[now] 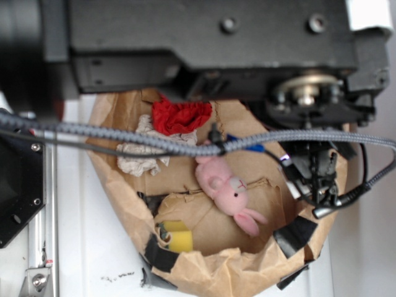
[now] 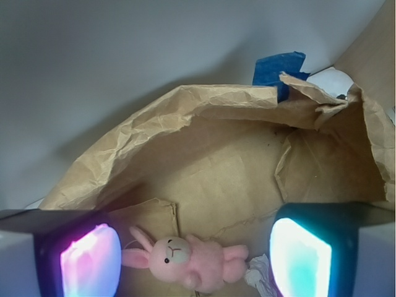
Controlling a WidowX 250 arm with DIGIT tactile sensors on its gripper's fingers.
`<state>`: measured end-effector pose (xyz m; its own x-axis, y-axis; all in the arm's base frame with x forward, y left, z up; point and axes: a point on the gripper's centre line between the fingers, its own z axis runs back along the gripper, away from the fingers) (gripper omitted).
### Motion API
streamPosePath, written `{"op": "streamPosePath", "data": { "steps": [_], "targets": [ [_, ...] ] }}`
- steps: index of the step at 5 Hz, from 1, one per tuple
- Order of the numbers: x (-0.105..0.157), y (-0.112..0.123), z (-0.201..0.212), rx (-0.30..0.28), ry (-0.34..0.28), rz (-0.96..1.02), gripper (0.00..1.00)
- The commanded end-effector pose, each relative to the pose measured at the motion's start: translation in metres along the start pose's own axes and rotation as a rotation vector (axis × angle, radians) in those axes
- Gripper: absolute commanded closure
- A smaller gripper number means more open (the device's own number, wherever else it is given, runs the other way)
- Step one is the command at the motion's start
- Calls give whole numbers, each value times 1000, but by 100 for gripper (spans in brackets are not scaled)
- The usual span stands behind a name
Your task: Grab the red paper.
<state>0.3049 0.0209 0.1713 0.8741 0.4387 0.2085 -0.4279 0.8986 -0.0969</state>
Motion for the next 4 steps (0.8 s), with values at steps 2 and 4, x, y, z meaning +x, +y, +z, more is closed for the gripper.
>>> {"op": "streamPosePath", "data": {
  "steps": [2,4],
  "targets": [
    [-15,33,-19,71,31,-46,0],
    [-28,44,-2,58,85,-84,0]
  ]
}}
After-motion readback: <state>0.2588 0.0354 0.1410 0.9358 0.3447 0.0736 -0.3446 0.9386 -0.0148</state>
